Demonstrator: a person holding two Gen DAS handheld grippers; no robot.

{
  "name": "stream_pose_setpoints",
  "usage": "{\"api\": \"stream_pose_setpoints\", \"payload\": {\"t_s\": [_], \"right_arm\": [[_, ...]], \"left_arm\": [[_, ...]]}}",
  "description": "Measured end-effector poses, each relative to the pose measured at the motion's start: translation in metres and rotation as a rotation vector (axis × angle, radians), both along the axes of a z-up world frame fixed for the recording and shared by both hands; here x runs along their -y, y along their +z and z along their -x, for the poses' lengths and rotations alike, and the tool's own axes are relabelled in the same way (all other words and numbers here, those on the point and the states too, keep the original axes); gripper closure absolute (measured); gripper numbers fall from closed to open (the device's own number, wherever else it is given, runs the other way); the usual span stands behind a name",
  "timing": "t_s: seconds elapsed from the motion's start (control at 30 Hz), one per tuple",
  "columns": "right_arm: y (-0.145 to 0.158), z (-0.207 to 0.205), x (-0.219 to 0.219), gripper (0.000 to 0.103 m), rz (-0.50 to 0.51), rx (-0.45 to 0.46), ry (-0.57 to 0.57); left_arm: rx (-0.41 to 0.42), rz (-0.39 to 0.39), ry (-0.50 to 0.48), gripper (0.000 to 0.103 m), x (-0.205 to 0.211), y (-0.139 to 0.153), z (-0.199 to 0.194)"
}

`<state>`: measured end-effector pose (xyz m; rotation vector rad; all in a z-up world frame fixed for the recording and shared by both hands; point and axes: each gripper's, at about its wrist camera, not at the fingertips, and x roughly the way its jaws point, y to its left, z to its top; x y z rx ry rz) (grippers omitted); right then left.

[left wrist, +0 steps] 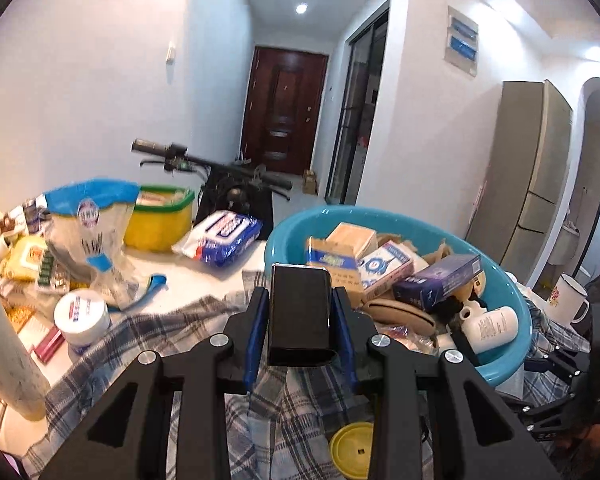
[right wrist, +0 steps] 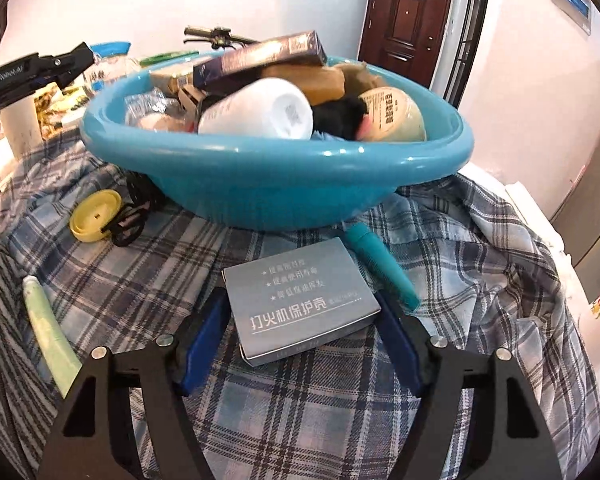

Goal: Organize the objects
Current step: 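Grasp and lift the grey box with the right tool while the left tool lifts the black object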

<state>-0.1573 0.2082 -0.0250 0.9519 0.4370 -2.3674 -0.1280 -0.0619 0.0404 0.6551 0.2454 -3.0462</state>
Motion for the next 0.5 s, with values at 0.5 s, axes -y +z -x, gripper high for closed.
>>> {"api": "stream_pose_setpoints", "payload": {"t_s": [0.5], "right_arm": [[0.06,-0.027,-0.037,0.05,0.131,-0.236,-0.075]], "left_arm": [[-0.108,0.009,-0.063,0.069,-0.012,0.018,-0.016]]}}
